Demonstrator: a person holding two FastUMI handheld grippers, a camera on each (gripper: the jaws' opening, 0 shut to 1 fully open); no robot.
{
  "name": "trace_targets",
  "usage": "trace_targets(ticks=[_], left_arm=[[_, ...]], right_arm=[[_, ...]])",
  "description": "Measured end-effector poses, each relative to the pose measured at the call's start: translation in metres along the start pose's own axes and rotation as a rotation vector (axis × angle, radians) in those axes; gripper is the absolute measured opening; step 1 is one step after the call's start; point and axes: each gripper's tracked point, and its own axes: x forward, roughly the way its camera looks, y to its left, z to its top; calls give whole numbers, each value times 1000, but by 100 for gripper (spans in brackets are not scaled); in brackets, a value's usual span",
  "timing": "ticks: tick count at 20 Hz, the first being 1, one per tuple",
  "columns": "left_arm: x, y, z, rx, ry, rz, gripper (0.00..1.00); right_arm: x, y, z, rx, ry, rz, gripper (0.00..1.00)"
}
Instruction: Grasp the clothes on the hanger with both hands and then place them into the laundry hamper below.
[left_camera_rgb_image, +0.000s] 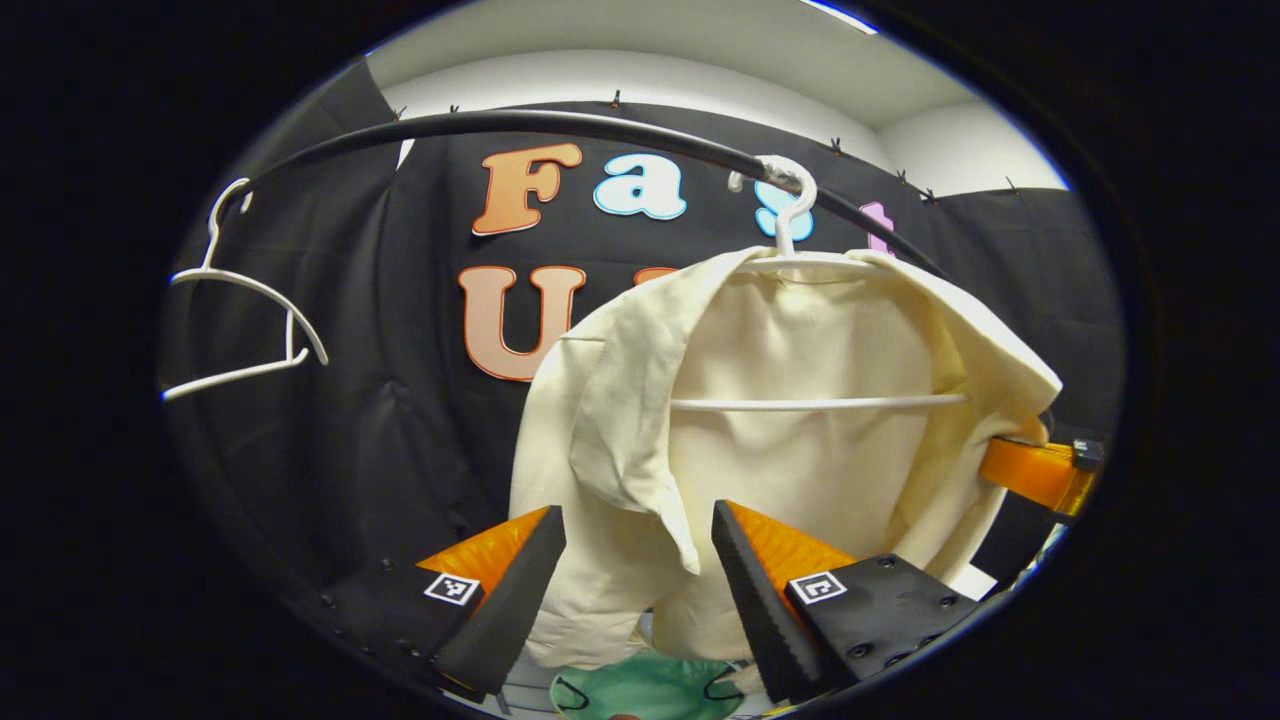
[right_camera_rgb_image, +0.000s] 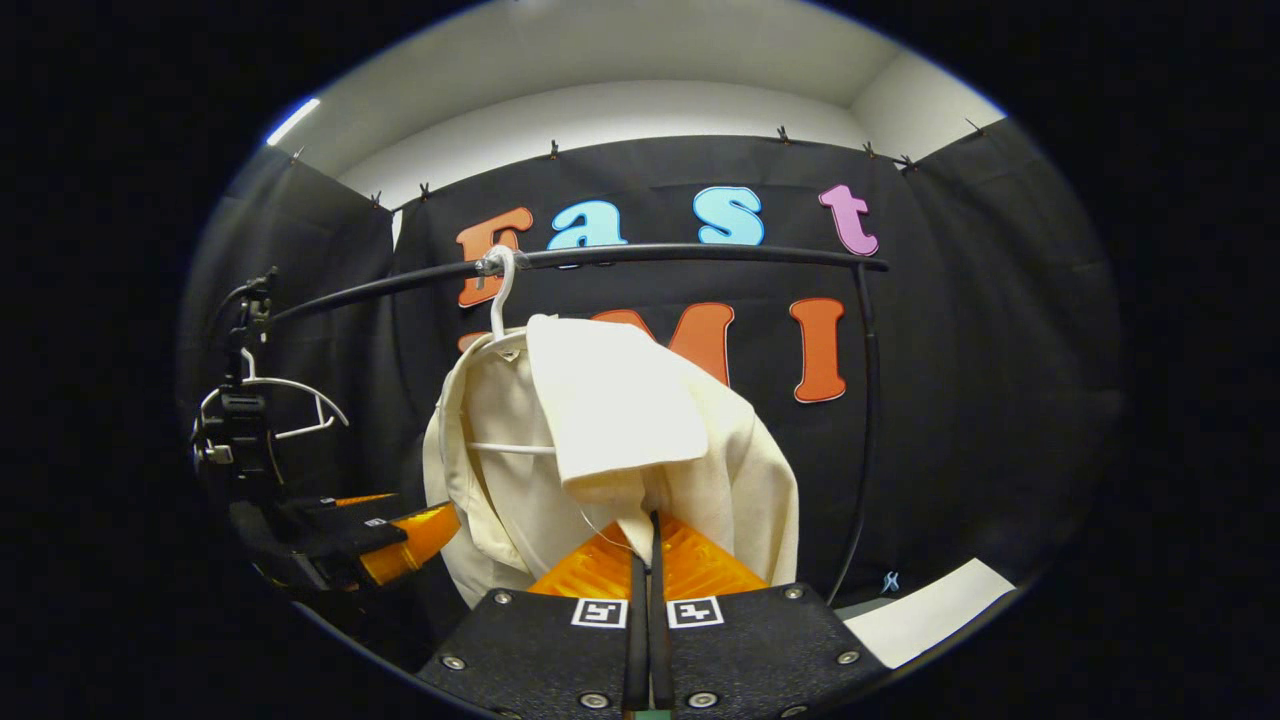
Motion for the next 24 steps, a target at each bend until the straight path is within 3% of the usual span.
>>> trace_targets(ticks=[3, 8, 16, 19, 23, 24], left_arm=[[20, -6, -2, -2, 11, -1, 100], [53, -10, -21, -18, 67, -1, 96], [58, -7, -44, -31, 104, -1, 97], [56, -3, -42, -36, 104, 0, 77], [51, 2, -41, 0, 112, 1, 23], [49, 2, -37, 7, 103, -15, 16]], right_arm=[[-1, 0, 2, -11, -2, 7, 0], [-4, -5, 5, -13, -2, 10, 0], [-5, -11, 10, -16, -10, 4, 0], [-4, -11, 9, -17, -8, 0, 0], [1, -9, 11, -20, -8, -7, 0], [-1, -9, 14, -22, -13, -9, 0]])
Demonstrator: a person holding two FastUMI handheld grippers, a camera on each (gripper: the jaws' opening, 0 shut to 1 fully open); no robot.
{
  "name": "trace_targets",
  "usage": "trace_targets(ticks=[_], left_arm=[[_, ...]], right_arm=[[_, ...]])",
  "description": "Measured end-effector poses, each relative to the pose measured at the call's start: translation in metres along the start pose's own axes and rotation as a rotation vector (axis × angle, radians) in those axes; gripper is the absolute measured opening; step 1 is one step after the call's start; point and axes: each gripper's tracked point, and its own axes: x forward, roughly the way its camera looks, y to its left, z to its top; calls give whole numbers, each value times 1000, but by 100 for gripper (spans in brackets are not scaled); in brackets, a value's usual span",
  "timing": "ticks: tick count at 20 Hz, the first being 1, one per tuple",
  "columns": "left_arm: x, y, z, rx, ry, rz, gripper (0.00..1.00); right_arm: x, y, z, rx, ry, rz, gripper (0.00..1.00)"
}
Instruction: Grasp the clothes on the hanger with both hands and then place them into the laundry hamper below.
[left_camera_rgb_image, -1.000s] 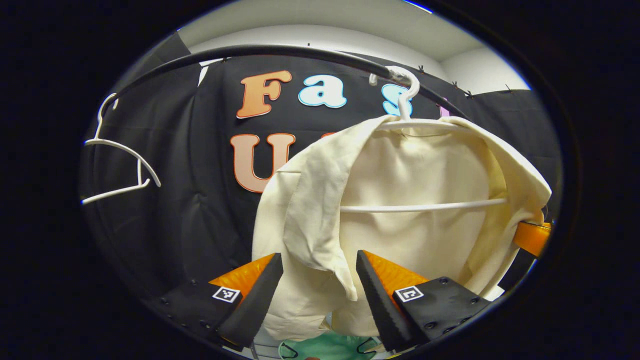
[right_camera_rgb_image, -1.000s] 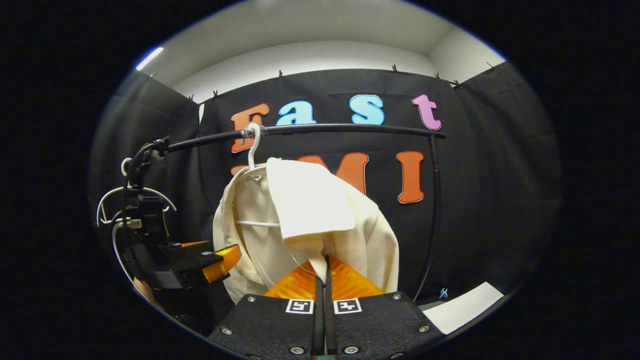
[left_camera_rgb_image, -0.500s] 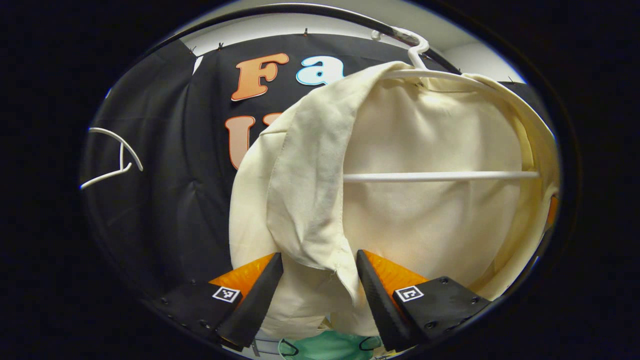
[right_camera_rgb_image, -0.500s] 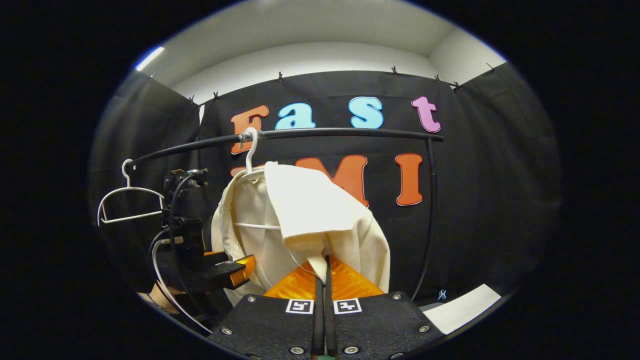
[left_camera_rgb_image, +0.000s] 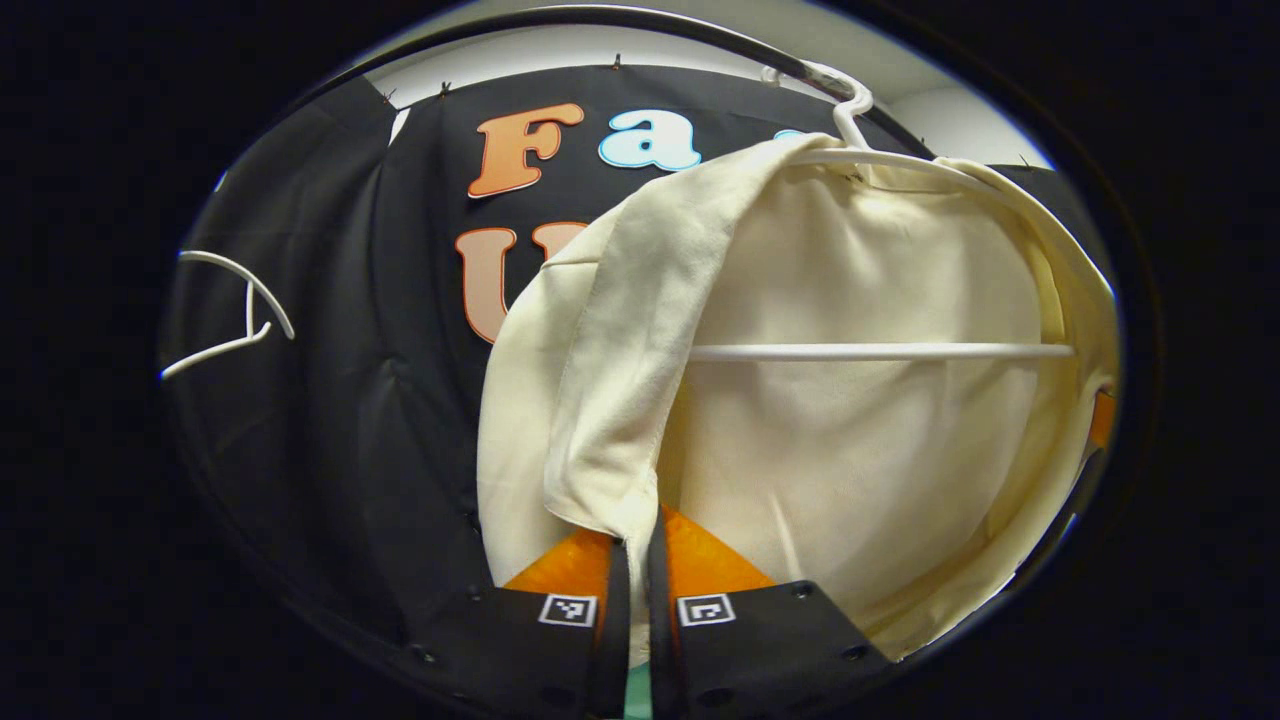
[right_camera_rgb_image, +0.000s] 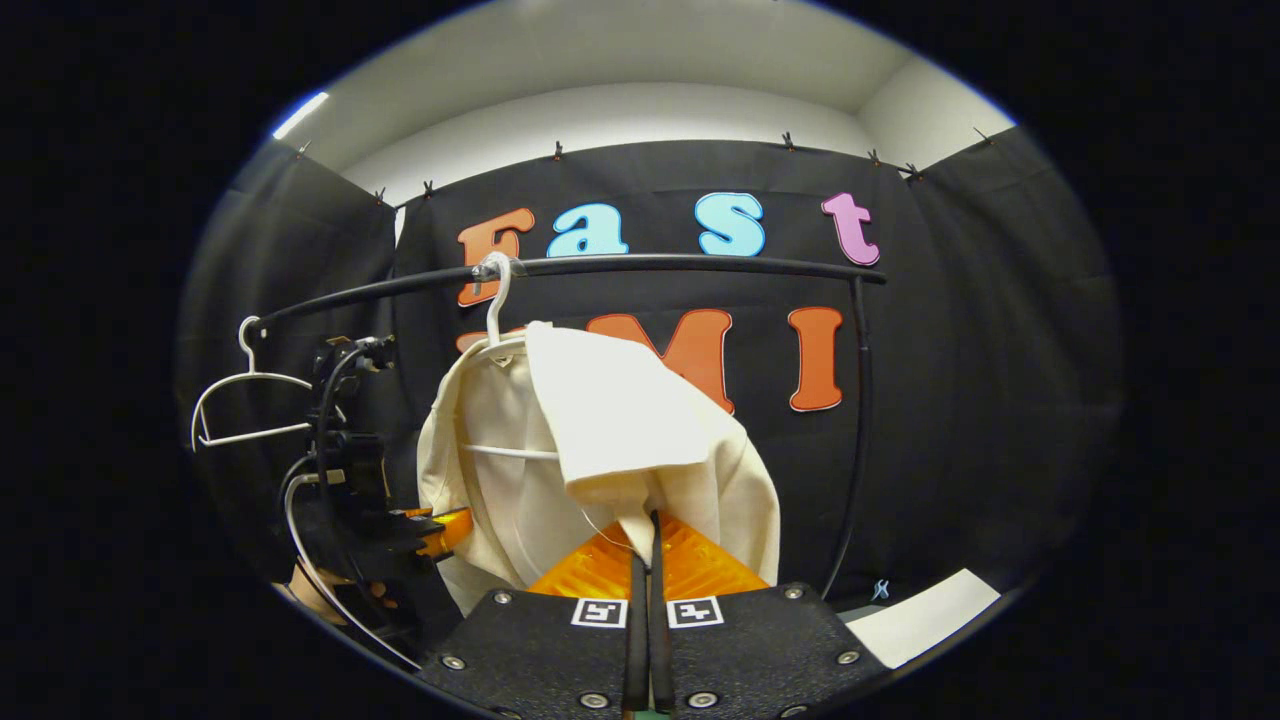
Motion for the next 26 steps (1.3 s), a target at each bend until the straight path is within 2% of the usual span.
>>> trace_targets(ticks=[1, 2, 6, 11, 12, 13, 22, 26], left_arm=[[-2, 5, 2, 9, -9, 3, 14], [-6, 13, 7, 19, -23, 25, 8], [-20, 30, 33, -68, -84, 30, 7], [-50, 85, 87, -93, -203, 120, 7], [-56, 94, 97, -100, -224, 129, 7], [-61, 100, 107, -103, -246, 137, 7], [-65, 124, 159, 11, -354, 199, 7], [-61, 131, 166, 50, -363, 207, 7]], right_arm=[[1, -1, 4, -2, -8, -4, 0], [-1, -3, 7, -1, -17, -10, 0], [-1, -10, 27, 5, -55, -36, 0], [-5, -28, 59, 5, -120, -74, 0], [-5, -32, 64, 2, -133, -84, 5], [-4, -36, 68, -3, -142, -94, 0], [-1, -76, 107, -101, -205, -188, 0], [9, -88, 101, -147, -194, -208, 0]])
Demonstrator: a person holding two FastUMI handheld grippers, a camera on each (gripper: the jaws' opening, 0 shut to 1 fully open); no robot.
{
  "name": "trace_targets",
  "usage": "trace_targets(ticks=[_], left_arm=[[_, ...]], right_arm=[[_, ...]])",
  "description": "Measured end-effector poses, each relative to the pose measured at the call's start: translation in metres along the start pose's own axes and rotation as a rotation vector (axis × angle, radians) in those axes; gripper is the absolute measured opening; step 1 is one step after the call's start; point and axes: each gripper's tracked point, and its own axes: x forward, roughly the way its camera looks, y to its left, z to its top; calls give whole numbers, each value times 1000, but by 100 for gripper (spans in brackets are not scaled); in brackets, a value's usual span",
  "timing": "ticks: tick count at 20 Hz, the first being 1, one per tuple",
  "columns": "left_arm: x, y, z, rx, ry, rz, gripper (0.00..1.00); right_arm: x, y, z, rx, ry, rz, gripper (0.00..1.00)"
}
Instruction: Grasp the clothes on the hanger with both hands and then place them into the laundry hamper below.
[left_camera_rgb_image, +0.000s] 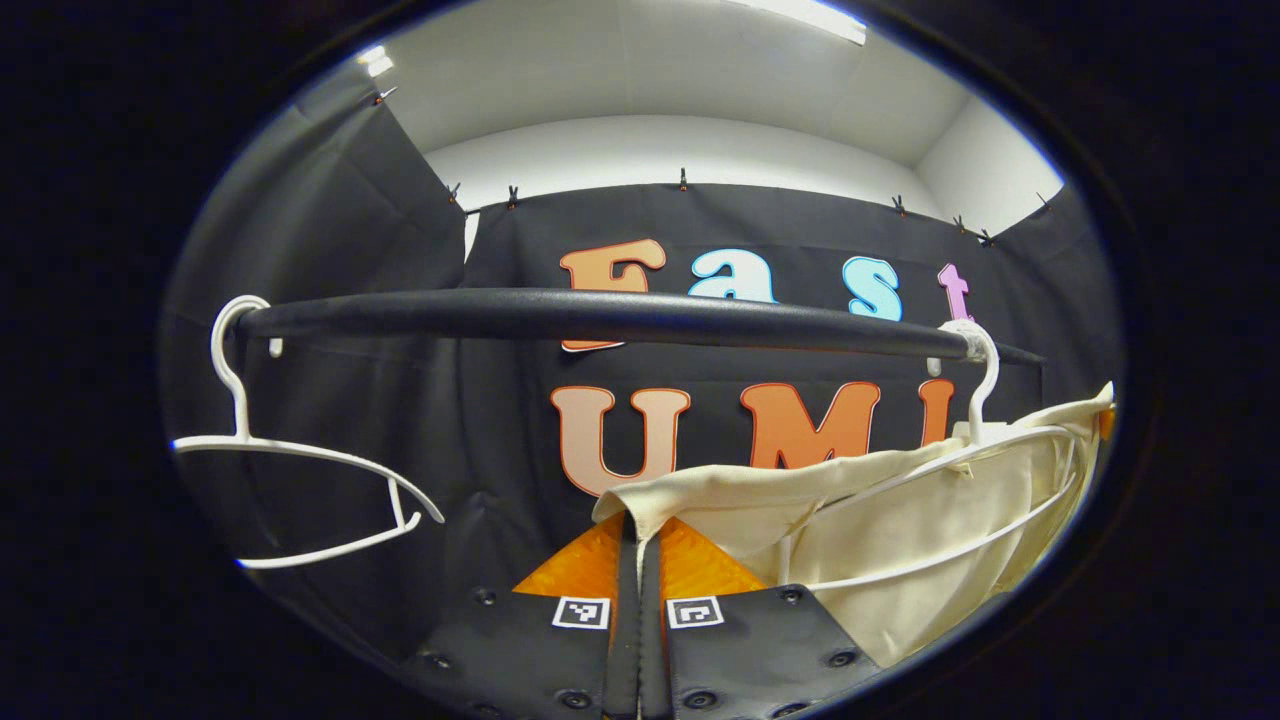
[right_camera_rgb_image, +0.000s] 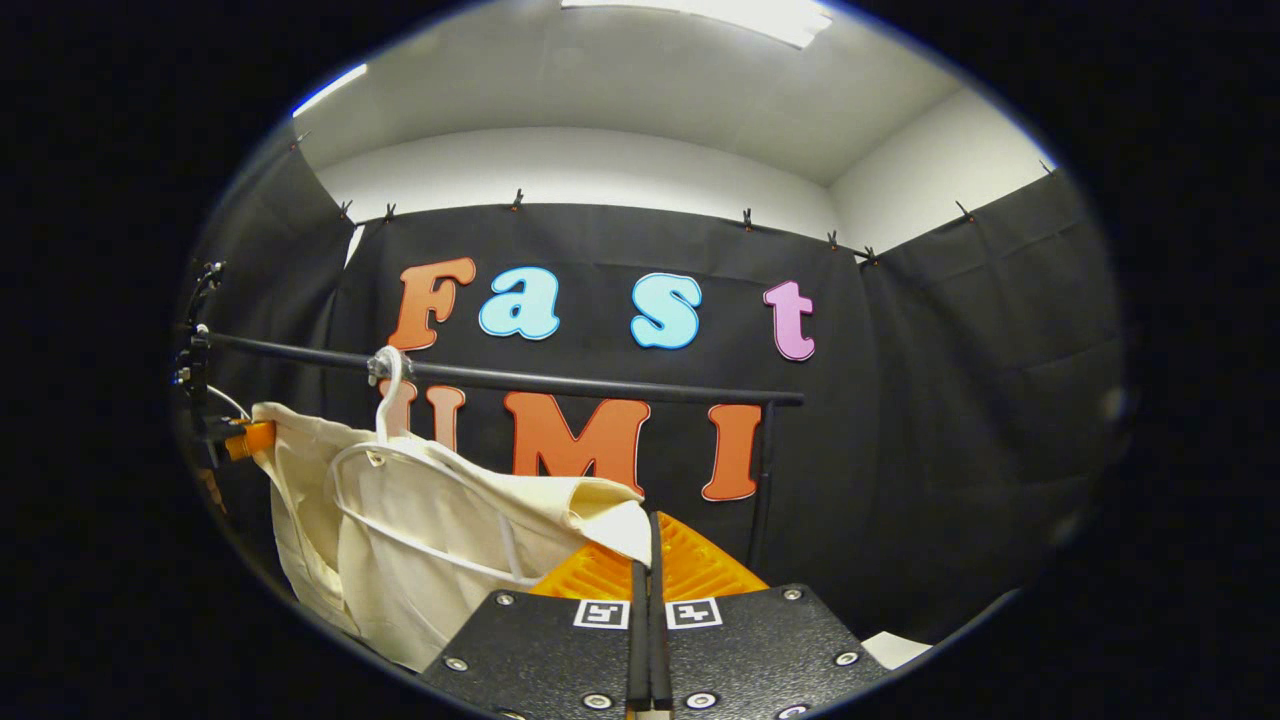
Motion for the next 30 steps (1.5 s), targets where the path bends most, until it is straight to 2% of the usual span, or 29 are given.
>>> trace_targets(ticks=[8, 11, 15, 18, 24, 30], left_arm=[[21, -4, 1, 33, -1, -14, 7], [31, -5, -1, 17, 5, -31, 7], [42, -7, -9, 58, 16, -36, 7], [48, -8, -32, 92, 42, -23, 7], [32, -7, -99, -1, 185, -47, 7], [-5, -2, -121, 17, 243, -59, 7]], right_arm=[[28, -21, 13, -63, -15, -36, 0], [39, -24, 18, -67, -18, -24, 0], [60, -28, -9, -79, 38, -7, 0], [67, -21, -46, -88, 101, 9, 0], [45, -9, -132, 34, 253, 46, 0], [13, -9, -162, 95, 289, 43, 0]])
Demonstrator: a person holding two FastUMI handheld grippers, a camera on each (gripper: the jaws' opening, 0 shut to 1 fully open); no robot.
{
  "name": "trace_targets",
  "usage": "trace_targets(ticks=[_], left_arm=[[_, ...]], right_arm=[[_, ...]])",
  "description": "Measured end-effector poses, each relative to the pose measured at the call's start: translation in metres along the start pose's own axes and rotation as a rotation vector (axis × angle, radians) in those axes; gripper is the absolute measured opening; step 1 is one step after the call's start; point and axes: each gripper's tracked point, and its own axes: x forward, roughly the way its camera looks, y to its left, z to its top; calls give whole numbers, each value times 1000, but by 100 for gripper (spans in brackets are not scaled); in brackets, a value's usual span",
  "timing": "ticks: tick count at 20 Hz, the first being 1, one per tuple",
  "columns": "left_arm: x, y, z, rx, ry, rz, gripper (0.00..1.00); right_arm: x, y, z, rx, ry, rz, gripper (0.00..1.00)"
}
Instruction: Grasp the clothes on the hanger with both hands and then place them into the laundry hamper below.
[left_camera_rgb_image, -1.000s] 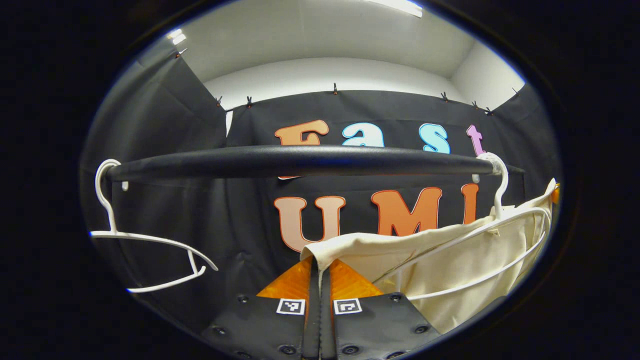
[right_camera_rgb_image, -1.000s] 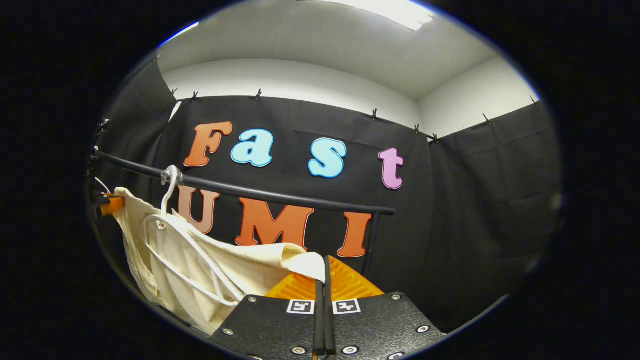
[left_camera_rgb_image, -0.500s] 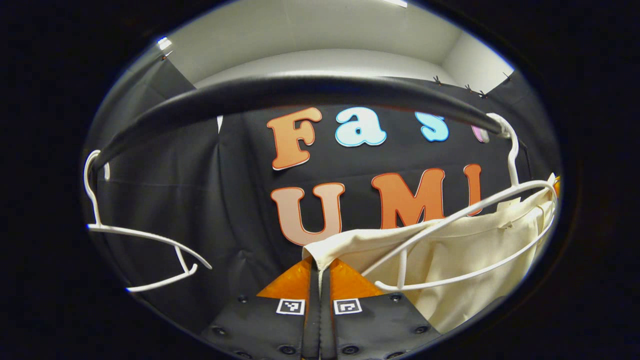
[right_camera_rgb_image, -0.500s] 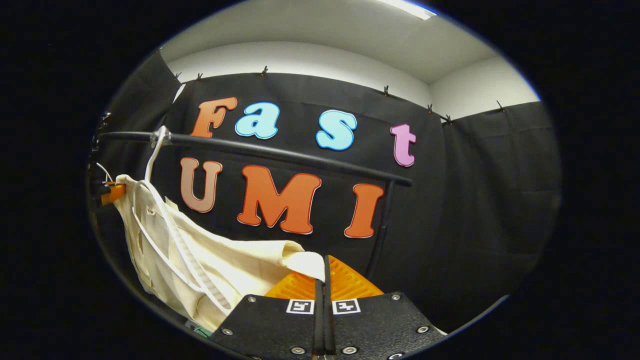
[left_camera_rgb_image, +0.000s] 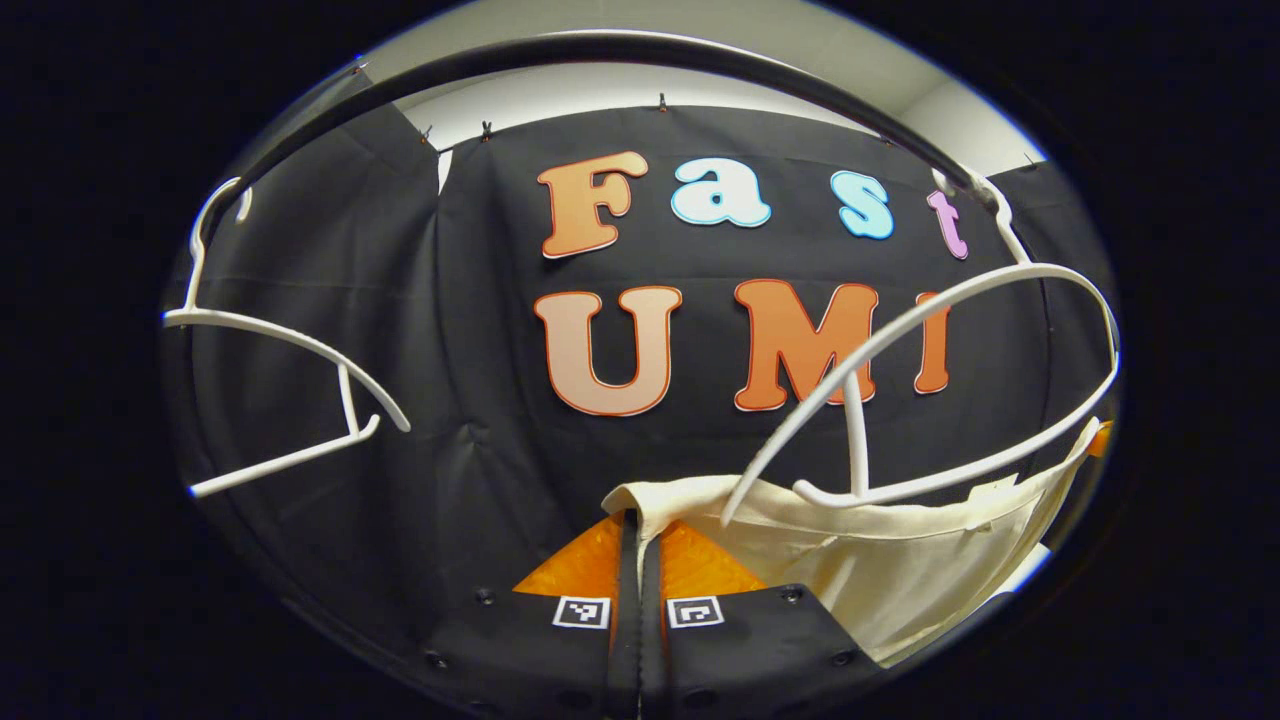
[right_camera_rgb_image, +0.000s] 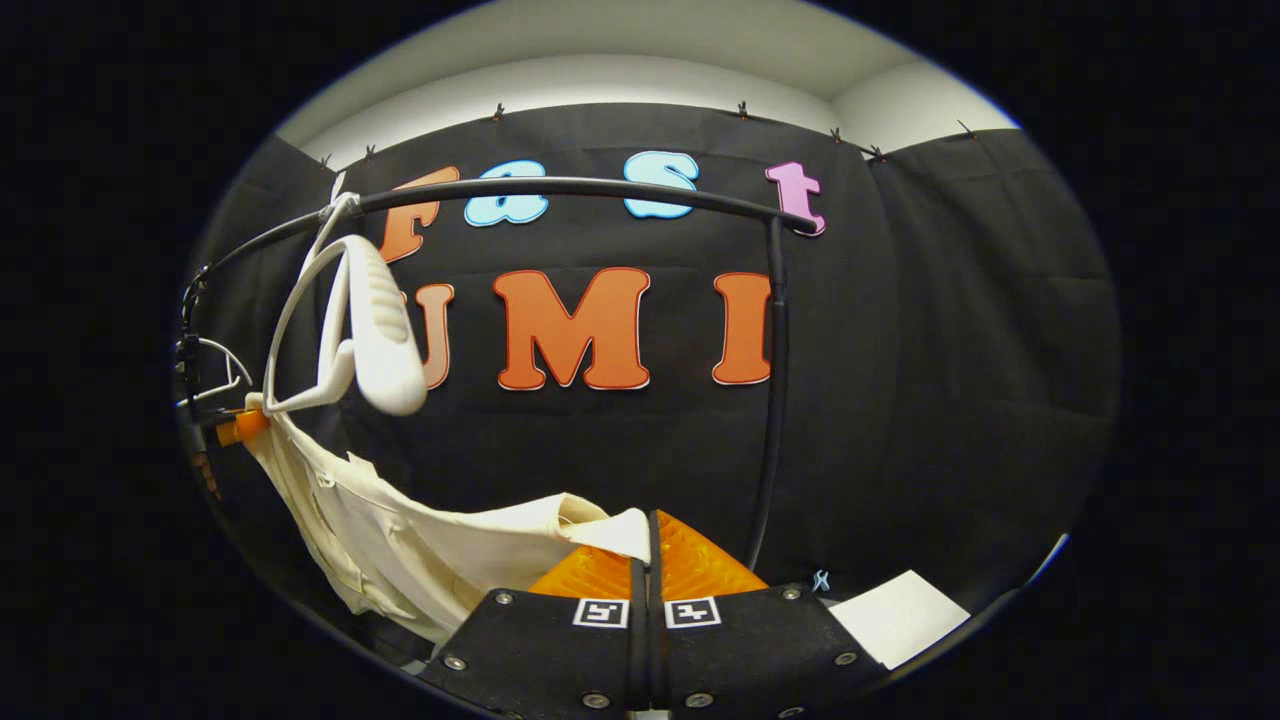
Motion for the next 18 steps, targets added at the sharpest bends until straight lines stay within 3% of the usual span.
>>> trace_targets(ticks=[11, 18], left_arm=[[-59, -6, -67, -103, 114, -69, 7], [-72, -32, -80, -83, 153, -144, 7]], right_arm=[[-41, 9, -24, 27, 11, -5, 0], [-56, 52, -57, 55, 69, 36, 0]])
